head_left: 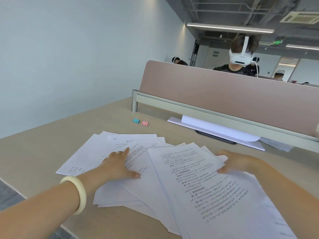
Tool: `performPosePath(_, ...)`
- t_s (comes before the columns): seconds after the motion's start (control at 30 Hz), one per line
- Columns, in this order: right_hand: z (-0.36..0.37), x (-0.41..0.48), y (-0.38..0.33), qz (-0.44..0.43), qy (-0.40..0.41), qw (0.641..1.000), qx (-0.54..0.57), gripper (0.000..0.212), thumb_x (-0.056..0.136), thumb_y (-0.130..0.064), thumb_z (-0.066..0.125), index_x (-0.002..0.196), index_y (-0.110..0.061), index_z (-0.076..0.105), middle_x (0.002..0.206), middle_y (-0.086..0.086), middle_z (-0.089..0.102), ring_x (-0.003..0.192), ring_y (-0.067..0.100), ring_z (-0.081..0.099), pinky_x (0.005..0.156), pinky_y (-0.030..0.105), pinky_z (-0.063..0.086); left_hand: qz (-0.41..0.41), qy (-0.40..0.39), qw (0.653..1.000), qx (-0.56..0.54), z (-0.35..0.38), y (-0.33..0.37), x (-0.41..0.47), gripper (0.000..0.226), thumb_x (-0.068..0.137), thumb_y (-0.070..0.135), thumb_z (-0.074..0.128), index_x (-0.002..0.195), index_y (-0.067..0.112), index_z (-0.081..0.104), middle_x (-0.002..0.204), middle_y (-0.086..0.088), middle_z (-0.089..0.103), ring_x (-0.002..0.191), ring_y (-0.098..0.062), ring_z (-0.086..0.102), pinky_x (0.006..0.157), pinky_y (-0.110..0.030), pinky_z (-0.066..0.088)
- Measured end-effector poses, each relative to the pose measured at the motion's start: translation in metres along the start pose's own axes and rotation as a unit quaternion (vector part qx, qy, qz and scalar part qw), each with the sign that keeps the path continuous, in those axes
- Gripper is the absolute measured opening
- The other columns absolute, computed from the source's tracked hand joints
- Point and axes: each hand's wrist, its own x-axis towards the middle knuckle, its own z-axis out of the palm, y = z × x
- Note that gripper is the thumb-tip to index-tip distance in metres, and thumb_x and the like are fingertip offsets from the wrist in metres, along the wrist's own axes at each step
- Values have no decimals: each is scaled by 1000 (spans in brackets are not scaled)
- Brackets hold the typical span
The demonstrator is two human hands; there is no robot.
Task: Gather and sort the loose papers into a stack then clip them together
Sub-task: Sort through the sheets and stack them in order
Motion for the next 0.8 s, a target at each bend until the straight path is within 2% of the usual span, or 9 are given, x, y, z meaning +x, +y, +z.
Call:
performPosePath(0.03, -1, -8, 10, 30, -17, 997, 68, 56, 77, -16, 77, 119, -29, 42, 124, -1, 55, 113, 23, 58, 90, 32, 48, 4, 10, 1000, -29, -1, 4, 0, 109, 73, 61, 66, 152, 17, 5, 156, -4, 23, 145, -25, 16, 114, -39, 24)
performPosePath(0.1, 4, -28, 25, 68, -66, 975, 202, 44, 82, -5, 70, 122, -8, 50, 117, 12, 68, 101, 29, 68, 85, 38, 55, 12, 9, 991, -135, 4, 16, 1, 97, 77, 54, 67, 151, 18, 16, 150, -4, 35, 137, -23, 32, 108, -34, 35)
performPosePath(0.17, 16, -42, 31, 58, -110, 955, 270, 36, 88, -1, 60, 123, 2, 56, 114, 17, 70, 101, 32, 69, 86, 41, 56, 10, -36, 977, -208, 10, 35, -2, 86, 82, 48, 64, 150, 19, 19, 149, -1, 38, 129, -18, 43, 100, -28, 41)
performPosePath(0.33, 57, -53, 6, -2, -95, 926, 367, 35, 91, 1, 54, 126, -1, 58, 123, 16, 66, 105, 30, 68, 76, 33, 59, 17, -124, 942, -310, 25, 65, 0, 85, 87, 48, 59, 152, 17, 14, 158, 1, 22, 145, -18, 24, 111, -28, 23)
performPosePath(0.43, 80, -53, -14, -27, -61, 928, 367, 46, 84, 5, 59, 129, -5, 56, 128, 14, 63, 111, 30, 63, 90, 37, 54, 29, -152, 924, -351, 25, 59, 2, 109, 61, 71, 70, 149, 25, 25, 156, 8, 26, 142, -17, 29, 118, -36, 23)
performPosePath(0.53, 87, -53, -13, -48, -31, 918, 393, 60, 74, 0, 61, 132, -9, 52, 127, 12, 64, 114, 34, 62, 98, 50, 49, 15, -143, 881, -452, 18, 54, 0, 91, 78, 45, 71, 150, 21, 21, 153, 3, 31, 139, -22, 36, 117, -36, 24)
performPosePath(0.63, 84, -64, -7, -118, -23, 872, 475, 60, 75, 3, 61, 132, -12, 49, 124, 16, 65, 110, 37, 64, 86, 48, 54, 18, -120, 859, -498, 18, 48, 3, 99, 73, 39, 78, 150, 19, 19, 151, -3, 36, 133, -26, 43, 115, -39, 29)
performPosePath(0.73, 78, -80, -10, -185, 10, 823, 536, 58, 72, 5, 65, 125, -15, 52, 118, 15, 69, 98, 33, 70, 73, 42, 58, 72, -180, 813, -549, 10, 53, -5, 100, 58, 39, 86, 142, 13, 40, 134, -6, 59, 122, -27, 58, 110, -44, 37)
performPosePath(0.8, 73, -89, -16, -212, 37, 829, 517, 58, 76, 3, 69, 127, -16, 51, 118, 10, 69, 101, 29, 70, 76, 41, 58, 125, -208, 801, -548, 0, 61, -10, 95, 45, 39, 92, 130, 13, 56, 123, -6, 67, 114, -26, 64, 102, -43, 46)
